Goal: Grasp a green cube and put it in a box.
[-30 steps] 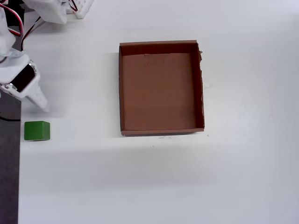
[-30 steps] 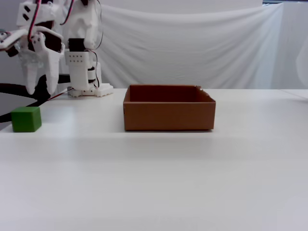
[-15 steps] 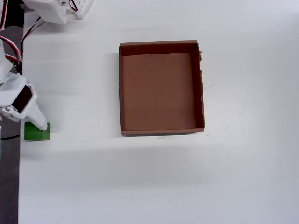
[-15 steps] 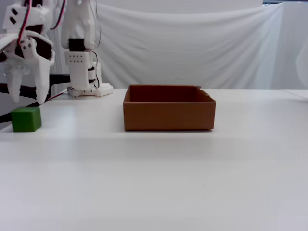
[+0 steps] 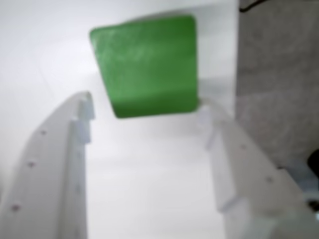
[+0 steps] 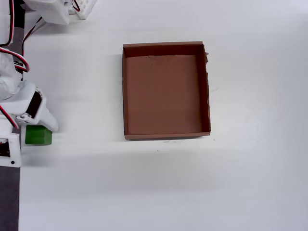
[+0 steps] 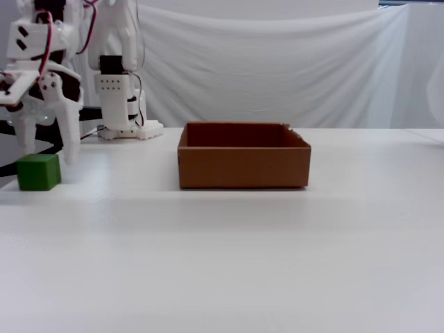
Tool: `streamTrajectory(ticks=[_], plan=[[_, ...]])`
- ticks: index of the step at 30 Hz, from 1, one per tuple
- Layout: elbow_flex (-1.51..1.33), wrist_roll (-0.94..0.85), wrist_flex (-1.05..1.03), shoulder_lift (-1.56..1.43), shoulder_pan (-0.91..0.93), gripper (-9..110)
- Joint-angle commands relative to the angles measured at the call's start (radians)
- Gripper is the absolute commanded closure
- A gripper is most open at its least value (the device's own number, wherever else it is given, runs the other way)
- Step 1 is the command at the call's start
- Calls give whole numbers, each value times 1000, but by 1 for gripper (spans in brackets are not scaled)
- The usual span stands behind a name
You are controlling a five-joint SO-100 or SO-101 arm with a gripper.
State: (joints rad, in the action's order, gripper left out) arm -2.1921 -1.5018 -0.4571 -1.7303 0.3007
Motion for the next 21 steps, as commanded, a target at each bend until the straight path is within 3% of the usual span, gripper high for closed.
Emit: streamTrajectory(ticks=[1,21], plan=[[26,-38,18,-5,-12,76],[51,-124,57,31,17,76]])
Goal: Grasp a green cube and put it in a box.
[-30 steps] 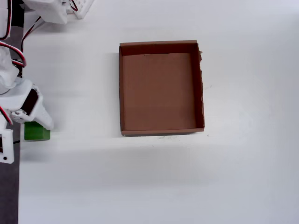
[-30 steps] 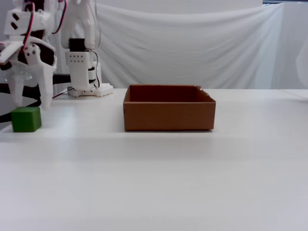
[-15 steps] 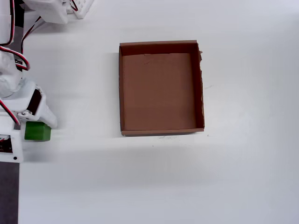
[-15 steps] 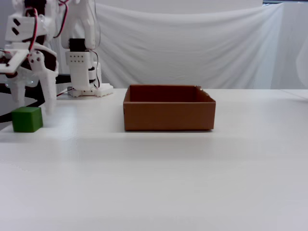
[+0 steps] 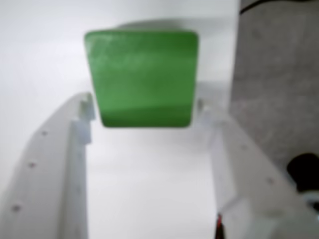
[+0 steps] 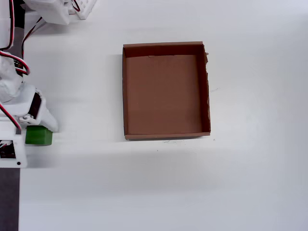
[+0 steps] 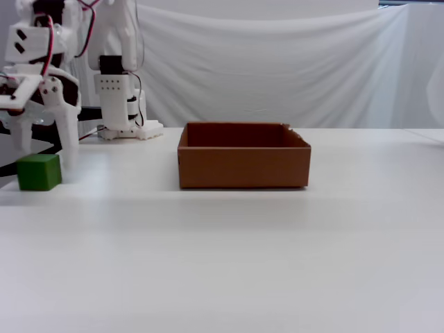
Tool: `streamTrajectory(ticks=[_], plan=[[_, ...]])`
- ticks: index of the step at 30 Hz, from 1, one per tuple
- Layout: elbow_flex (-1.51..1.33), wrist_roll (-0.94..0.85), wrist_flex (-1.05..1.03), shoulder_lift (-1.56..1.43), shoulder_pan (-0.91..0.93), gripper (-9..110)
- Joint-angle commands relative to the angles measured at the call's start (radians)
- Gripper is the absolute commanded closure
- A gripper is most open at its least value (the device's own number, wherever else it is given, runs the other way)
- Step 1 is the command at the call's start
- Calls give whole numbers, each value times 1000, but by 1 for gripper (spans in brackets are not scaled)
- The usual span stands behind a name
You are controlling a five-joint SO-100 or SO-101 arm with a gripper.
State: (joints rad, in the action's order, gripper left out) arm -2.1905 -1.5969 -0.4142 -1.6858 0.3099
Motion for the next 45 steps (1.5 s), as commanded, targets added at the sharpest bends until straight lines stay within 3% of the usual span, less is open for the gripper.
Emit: streamTrajectory(ticks=[1,34,45], plan=[[57,-29,14,-6,9,76],[121,-17,-38,28,-3,86],[155,66,-230,-137,-103,88]])
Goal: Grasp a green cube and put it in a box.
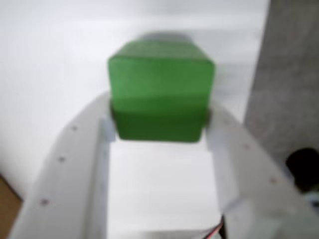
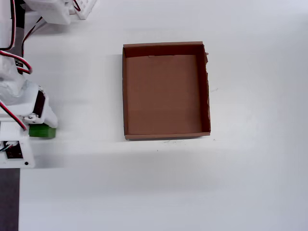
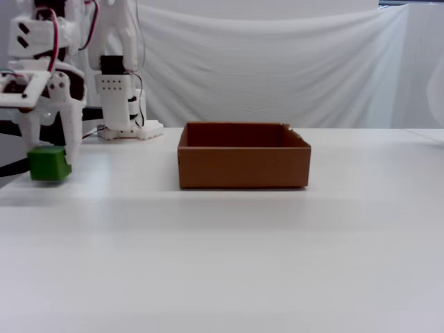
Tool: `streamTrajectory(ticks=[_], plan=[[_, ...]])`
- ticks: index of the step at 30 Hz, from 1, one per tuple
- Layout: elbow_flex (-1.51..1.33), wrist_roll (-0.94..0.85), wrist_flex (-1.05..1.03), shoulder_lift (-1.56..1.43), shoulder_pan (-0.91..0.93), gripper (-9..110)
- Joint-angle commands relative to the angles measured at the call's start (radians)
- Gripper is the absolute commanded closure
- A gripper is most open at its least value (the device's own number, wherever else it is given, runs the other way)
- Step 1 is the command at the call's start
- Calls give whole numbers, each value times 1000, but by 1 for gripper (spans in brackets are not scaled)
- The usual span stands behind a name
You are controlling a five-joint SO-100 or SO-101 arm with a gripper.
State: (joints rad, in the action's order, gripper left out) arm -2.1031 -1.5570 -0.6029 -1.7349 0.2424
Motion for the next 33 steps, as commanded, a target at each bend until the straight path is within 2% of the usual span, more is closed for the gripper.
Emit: streamTrajectory(ticks=[1,6,16,25,33], plan=[[77,58,-61,-107,-58,88],[170,201,-218,-179,-187,88],[380,351,-558,-196,-514,87],[413,476,-571,-83,-807,87],[462,476,-391,198,-894,87]])
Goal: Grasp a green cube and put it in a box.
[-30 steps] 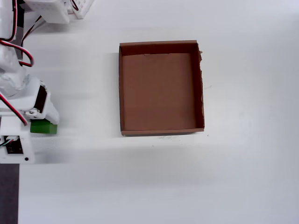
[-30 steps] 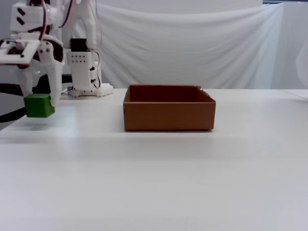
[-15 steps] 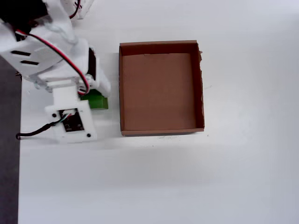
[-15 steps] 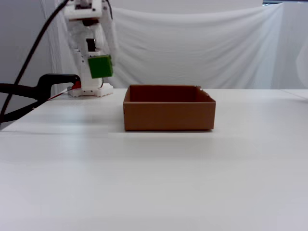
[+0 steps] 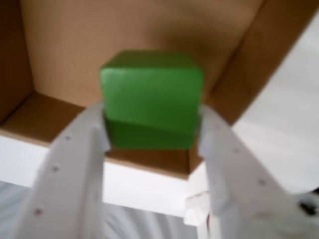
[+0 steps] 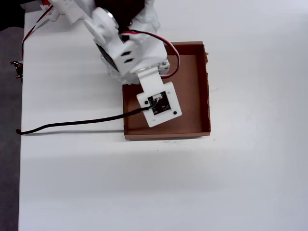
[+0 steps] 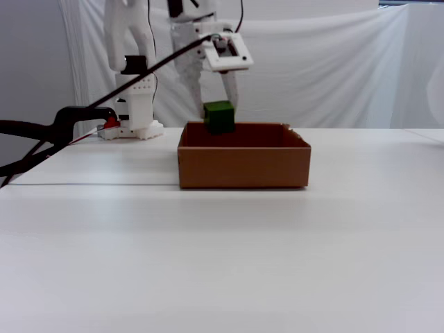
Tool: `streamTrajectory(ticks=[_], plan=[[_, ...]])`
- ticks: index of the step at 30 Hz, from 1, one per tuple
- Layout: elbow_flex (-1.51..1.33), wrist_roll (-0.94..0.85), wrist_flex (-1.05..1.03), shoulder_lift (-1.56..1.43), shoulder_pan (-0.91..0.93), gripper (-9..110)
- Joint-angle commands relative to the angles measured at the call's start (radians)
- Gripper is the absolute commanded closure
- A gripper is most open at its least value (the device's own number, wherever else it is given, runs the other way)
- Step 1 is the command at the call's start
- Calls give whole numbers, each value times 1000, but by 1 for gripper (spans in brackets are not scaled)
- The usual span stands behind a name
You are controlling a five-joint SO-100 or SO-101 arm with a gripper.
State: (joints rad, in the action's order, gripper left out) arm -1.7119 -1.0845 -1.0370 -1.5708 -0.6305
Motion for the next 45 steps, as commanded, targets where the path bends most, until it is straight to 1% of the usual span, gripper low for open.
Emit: streamTrajectory(ticks=[1,6,14,18,21,23,27,30,33,36,40,45], plan=[[92,3,46,71,-23,87],[153,3,86,206,-23,87],[184,2,110,281,-26,87],[167,2,94,242,-23,81],[143,3,71,164,-3,80],[140,5,17,91,23,80],[152,75,-87,-130,176,80],[107,89,-152,-287,348,80],[-26,97,-160,-428,541,80],[-199,97,-133,-554,695,80],[-453,97,-87,-724,815,80],[-735,97,-52,-948,862,80]])
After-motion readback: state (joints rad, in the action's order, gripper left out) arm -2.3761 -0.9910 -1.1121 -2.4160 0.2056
